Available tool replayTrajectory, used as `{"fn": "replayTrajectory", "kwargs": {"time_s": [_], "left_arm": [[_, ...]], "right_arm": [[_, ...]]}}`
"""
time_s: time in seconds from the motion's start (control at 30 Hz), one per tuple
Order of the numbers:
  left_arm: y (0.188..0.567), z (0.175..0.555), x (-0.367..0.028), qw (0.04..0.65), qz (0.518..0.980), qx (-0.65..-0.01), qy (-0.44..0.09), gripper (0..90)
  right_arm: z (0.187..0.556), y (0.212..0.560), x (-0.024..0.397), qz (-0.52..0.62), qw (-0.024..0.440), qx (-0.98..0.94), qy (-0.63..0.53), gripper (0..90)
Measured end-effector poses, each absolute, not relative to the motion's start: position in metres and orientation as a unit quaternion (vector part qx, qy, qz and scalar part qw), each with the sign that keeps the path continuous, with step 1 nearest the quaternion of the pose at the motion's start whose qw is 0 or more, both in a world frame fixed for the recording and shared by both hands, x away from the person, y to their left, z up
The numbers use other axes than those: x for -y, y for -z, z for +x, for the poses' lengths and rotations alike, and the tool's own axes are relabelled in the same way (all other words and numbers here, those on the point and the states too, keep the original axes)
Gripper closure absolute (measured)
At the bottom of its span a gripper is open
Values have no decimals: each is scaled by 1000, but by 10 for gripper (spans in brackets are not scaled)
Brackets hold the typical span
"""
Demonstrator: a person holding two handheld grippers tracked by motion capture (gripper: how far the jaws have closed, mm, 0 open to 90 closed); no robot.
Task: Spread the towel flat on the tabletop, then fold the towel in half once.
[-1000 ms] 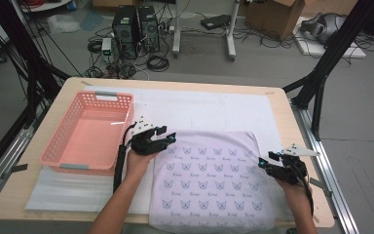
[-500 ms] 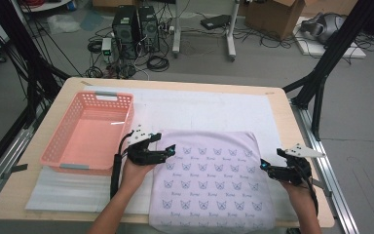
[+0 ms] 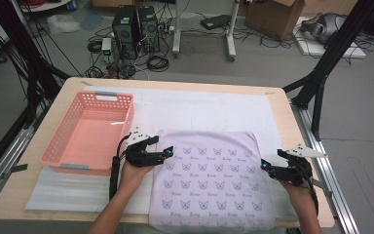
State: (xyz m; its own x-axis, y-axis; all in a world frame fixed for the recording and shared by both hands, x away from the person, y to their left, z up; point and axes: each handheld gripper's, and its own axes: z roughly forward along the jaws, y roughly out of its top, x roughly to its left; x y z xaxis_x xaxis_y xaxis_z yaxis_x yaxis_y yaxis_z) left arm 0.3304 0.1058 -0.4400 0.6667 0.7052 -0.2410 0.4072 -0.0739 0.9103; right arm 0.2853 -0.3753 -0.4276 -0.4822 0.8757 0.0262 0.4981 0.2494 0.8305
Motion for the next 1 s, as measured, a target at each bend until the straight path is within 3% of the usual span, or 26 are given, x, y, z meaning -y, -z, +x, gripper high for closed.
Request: {"fn": "replayTrajectory", "kwargs": {"time_s": [0.5,0.77,1.0], "left_arm": [[446,334,-108,536,733,-404,-115,243],[450,337,-108,496,739,-437,-133,294],[451,340,-107,469,741,-458,-145,313]], "right_arm": [[297,436,369,466,204,-762,-401,197],[308,439,365,491,199,-760,-377,325],[320,441,362,507,193,-757,-364,374]]}}
